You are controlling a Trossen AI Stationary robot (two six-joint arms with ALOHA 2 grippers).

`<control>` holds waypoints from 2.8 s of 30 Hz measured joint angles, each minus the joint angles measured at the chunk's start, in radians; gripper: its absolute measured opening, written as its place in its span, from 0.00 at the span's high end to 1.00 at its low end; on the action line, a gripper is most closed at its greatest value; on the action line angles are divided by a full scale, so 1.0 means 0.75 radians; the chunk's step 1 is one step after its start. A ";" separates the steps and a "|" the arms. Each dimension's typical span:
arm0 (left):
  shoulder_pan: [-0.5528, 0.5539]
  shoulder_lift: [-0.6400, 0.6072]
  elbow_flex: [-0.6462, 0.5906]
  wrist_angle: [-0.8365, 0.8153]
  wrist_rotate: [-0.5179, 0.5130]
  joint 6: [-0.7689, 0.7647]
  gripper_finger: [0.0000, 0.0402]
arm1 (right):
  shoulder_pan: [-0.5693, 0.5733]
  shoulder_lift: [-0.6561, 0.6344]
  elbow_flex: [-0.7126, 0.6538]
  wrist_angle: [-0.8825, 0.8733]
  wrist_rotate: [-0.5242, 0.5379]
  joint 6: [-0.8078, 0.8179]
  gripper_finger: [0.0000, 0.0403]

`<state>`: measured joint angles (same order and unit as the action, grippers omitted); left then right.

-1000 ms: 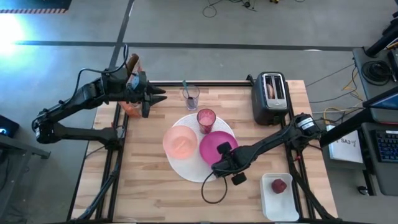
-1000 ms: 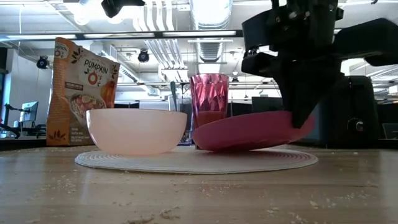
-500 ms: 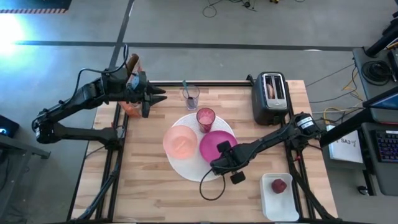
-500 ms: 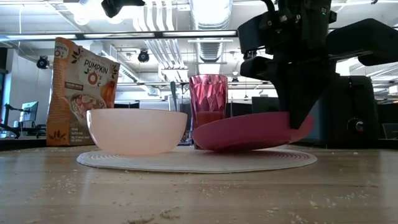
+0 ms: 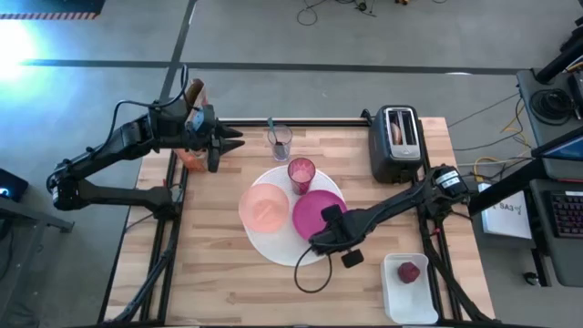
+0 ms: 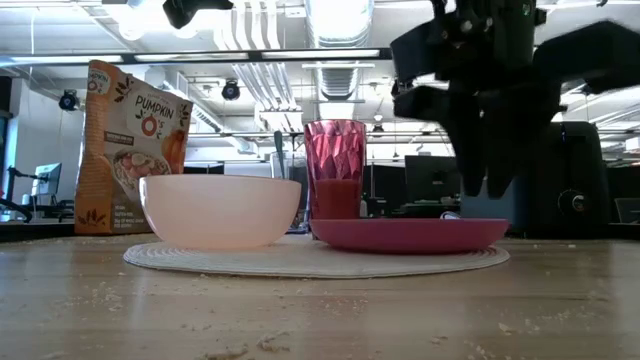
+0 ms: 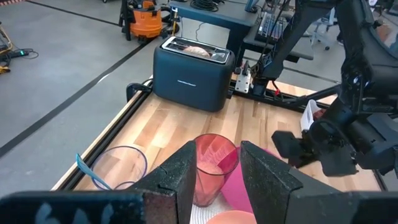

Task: Arrange a breakfast setting
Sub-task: Pour the cereal into the orange bowl

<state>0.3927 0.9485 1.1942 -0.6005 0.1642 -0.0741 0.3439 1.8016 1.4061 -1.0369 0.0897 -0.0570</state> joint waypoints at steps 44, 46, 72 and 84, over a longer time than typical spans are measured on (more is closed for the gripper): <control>0.000 -0.001 -0.017 -0.011 0.000 -0.018 0.73 | -0.192 -1.254 -1.242 1.223 0.255 0.268 0.85; -0.001 -0.001 -0.024 -0.007 0.000 -0.018 0.73 | -0.192 -1.265 -1.279 1.226 0.255 0.260 0.84; 0.000 -0.002 -0.147 0.032 -0.001 -0.018 0.73 | -0.192 -1.325 -1.859 2.059 0.265 0.290 0.84; 0.000 -0.002 -0.147 0.032 -0.001 -0.022 0.73 | -0.192 -1.569 -1.859 2.012 0.262 0.049 0.83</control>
<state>0.3924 0.9474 1.0840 -0.5762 0.1636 -0.0910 0.2001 0.6249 0.0116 0.4718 0.2859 -0.0203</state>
